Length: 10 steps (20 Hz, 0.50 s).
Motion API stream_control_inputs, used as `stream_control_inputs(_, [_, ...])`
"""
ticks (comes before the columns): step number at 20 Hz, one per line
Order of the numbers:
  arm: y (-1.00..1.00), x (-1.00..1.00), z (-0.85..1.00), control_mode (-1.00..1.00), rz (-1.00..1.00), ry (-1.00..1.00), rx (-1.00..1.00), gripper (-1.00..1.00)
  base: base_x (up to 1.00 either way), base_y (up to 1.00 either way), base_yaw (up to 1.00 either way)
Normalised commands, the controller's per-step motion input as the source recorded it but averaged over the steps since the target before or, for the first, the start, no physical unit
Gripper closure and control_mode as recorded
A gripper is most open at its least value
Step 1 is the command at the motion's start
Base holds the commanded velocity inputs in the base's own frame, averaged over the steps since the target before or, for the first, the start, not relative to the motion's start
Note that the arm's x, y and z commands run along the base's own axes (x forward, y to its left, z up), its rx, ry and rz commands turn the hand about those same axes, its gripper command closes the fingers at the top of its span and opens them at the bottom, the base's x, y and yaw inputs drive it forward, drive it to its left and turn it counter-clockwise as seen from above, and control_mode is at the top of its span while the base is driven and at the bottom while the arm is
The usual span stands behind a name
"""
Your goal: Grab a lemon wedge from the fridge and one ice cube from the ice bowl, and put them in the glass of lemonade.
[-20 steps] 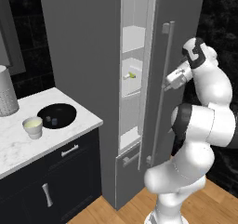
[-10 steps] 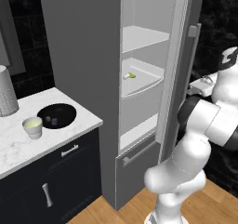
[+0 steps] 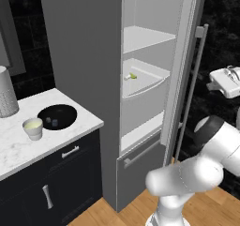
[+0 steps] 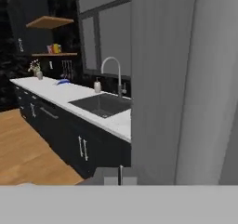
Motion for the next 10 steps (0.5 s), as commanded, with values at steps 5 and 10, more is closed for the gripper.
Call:
stream_control_inputs(5, [0.42, -0.94, 0.63, -1.0, -0.08, -0.33, 0.0, 1.0, 0.0, 0.0, 0.0])
stream_control_inputs(10, [0.97, -0.91, 0.5, -1.0, -0.04, -0.3, -0.14, 1.0, 0.0, 0.0, 0.0])
